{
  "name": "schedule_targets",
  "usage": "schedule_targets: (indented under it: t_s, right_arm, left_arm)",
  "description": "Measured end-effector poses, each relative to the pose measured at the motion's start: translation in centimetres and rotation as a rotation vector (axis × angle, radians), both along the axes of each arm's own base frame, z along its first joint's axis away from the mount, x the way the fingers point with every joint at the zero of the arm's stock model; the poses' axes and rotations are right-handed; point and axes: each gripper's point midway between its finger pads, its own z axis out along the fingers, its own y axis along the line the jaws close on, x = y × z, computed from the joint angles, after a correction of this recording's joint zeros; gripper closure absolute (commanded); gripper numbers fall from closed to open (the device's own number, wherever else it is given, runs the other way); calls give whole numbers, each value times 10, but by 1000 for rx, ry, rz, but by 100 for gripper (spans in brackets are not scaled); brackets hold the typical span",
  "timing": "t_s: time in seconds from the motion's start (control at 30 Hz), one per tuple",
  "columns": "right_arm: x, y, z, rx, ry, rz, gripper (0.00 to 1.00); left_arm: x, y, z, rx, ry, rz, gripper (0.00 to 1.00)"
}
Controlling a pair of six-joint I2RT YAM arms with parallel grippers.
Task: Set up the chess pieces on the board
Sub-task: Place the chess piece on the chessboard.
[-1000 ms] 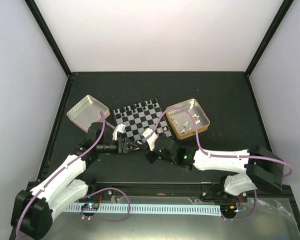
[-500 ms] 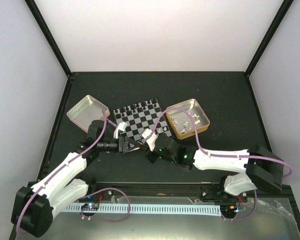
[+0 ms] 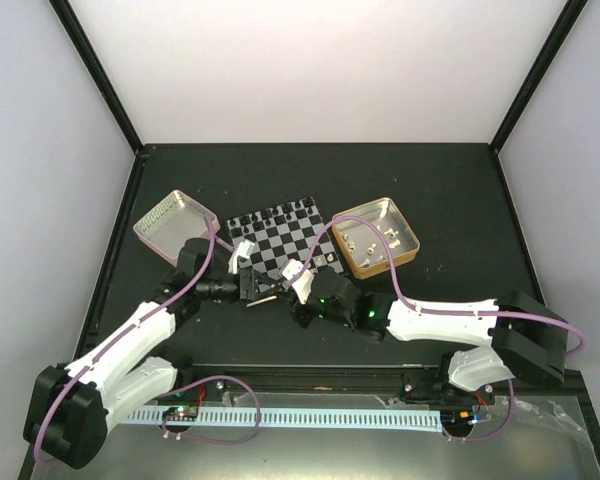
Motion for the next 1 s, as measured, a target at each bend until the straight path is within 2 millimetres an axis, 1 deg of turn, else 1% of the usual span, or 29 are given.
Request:
schedule_targets:
  t_s: [0.2,0.23,0.27,0.33,0.4,0.47,0.53,0.6,0.67,0.73,0.8,0.87,0.93,1.0]
  right_arm:
    - [1,-2,-2,4,-5,-3,88]
    - [1,-2,-2,3,-5,-4,87]
    - [1,-2,-2,3,-5,-4,85]
    - [1,-2,-2,3,-4,-7,74]
    - [2,-3,-3,1,0,-14,57]
    - [2,-2,-1,8,21,-29,44]
    - [4,-2,4,19,34,-43,37]
    - [5,-5,9,35,52,-63,35]
    - [7,-12,20,67,70,-93,34]
    - [14,-23,34,111,91,-145,33]
    - [27,-38,46,146,126,-224,32]
    - [43,-55,56,180,171,-319,32]
    - [60,-72,60,206,219,-409,32]
    - [73,-88,58,219,273,-492,32]
  left_arm:
    - [3,-1,-1,-6,13,9,95]
    - [4,-1,-1,-6,12,10,98]
    - [4,-1,-1,-6,11,10,98]
    - [4,-1,0,-6,10,10,98]
    - [4,-1,-1,-4,8,12,99]
    - [6,1,-3,16,-1,26,99]
    - [12,6,-8,63,-15,62,98]
    - [21,14,-10,128,-47,123,98]
    - [34,25,-8,206,-105,198,98]
    - [46,36,-3,273,-166,274,99]
    - [56,44,-1,335,-208,334,98]
    - [65,52,-4,412,-239,385,98]
    - [73,55,-5,493,-266,417,98]
    - [79,55,-5,574,-297,434,98]
